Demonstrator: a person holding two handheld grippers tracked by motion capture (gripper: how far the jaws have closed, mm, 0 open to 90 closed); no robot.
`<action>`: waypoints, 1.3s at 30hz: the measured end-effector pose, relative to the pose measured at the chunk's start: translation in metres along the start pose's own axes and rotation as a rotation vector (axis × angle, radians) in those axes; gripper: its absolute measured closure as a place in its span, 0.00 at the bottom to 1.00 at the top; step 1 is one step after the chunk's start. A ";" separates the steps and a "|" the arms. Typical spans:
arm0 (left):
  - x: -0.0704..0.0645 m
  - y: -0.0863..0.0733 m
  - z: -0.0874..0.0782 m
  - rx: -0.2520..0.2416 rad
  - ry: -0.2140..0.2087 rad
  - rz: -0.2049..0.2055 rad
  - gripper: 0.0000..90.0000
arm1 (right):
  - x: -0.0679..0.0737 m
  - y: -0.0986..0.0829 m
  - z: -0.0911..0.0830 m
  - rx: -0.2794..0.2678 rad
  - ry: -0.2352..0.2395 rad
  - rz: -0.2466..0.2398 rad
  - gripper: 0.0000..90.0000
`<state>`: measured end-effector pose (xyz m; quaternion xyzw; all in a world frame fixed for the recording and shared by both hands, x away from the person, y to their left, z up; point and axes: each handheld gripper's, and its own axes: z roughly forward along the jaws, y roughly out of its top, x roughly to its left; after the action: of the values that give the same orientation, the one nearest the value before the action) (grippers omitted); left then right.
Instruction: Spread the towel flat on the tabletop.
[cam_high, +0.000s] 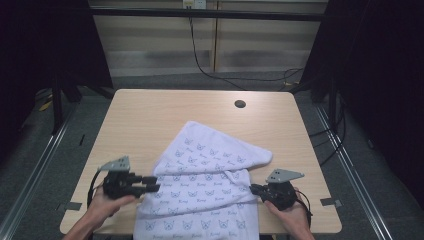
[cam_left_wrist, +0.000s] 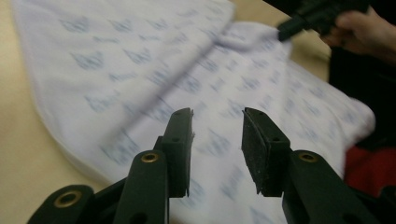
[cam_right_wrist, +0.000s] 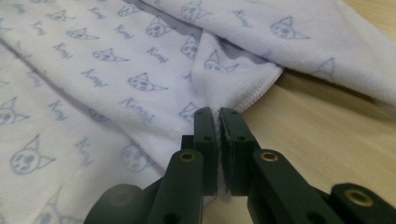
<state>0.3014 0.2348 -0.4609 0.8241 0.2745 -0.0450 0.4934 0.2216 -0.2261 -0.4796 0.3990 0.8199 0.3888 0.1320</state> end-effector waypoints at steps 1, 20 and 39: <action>0.000 0.000 0.000 0.000 0.000 0.000 0.71 | 0.000 0.000 0.000 0.000 0.000 0.000 0.96; 0.071 0.007 0.045 0.097 0.360 -0.059 0.82 | -0.018 0.008 0.006 -0.024 -0.024 0.039 0.96; 0.010 -0.057 -0.017 0.097 0.243 -0.114 0.75 | 0.057 -0.042 -0.044 0.055 0.076 0.028 0.91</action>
<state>0.2779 0.2732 -0.5007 0.8295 0.3761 0.0136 0.4126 0.1389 -0.2224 -0.4761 0.3989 0.8290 0.3829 0.0843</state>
